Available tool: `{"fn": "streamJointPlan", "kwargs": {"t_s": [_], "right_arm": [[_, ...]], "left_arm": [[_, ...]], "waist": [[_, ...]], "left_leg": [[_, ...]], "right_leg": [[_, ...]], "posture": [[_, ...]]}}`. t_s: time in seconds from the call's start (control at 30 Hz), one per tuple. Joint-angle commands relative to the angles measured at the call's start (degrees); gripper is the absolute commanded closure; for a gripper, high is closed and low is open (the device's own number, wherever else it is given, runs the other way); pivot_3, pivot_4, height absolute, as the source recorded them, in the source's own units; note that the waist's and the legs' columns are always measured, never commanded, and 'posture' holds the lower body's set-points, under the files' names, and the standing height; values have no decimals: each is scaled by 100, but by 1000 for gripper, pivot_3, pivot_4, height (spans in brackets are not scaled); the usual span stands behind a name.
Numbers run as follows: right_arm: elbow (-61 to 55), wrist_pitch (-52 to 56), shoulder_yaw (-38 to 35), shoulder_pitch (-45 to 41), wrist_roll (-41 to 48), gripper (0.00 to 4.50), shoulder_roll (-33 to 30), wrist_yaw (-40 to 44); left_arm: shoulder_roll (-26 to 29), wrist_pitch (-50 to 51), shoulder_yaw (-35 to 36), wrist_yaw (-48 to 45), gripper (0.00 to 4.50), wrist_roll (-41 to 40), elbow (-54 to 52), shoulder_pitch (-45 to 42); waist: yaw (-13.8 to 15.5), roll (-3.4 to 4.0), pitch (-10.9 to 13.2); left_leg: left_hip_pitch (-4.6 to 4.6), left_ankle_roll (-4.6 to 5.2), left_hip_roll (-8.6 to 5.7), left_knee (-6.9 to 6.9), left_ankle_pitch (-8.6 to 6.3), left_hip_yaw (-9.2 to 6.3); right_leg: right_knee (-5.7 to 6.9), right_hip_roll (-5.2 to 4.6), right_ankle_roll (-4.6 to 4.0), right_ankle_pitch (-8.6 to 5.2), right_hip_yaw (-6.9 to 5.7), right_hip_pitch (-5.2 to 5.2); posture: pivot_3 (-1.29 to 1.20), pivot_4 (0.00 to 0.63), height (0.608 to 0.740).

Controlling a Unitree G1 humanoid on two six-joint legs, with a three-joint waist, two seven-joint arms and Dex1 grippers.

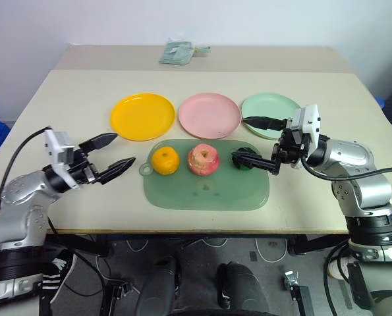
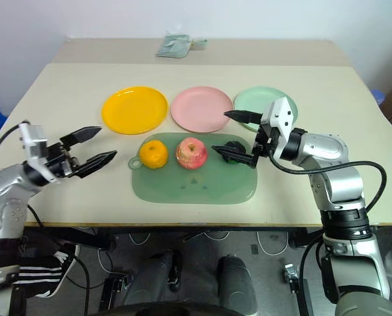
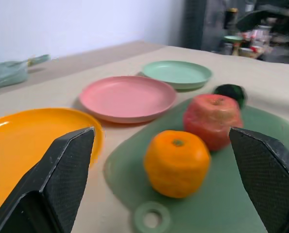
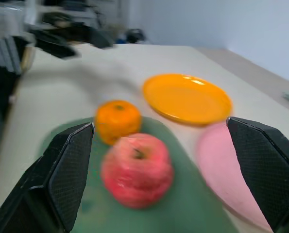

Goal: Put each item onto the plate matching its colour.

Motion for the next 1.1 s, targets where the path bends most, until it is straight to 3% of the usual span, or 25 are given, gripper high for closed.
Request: {"fn": "streamJointPlan", "kwargs": {"t_s": [0.03,0.33,0.67,1.0,1.1], "right_arm": [[-478,212,-48,-117,192,43,-251,183],[-754,588,-48,-259,286,43,-325,58],[-910,794,171,-455,90,43,-138,-498],[-884,724,208,-339,37,43,-190,-551],[-842,692,207,-334,-11,0,-204,-517]], "left_arm": [[-25,-9,-172,-3,0,148,107,-223],[-431,-511,-600,71,0,723,1343,-1112],[-712,-519,-1070,-375,0,934,1640,-1198],[-935,-1364,-1468,-129,0,1765,2432,-1378],[-998,-1450,-1329,-67,847,1668,2438,-1377]], "waist": [[-9,0,0],[-1,-1,0],[-10,-1,-1],[-6,-2,-1],[-8,-2,-1]], "left_leg": [[0,0,0,-1,0,0],[0,1,3,-2,0,2],[-1,1,2,0,0,1],[-1,1,1,1,0,1],[-1,1,2,1,0,1]], "right_leg": [[0,0,0,0,0,0],[0,6,0,1,-1,-3],[1,5,1,2,-1,-3],[1,5,2,2,-1,-3],[1,5,2,2,-2,-3]], "posture": [[0,150,740],[0,150,740],[0,150,740],[0,150,740],[0,150,740]]}}
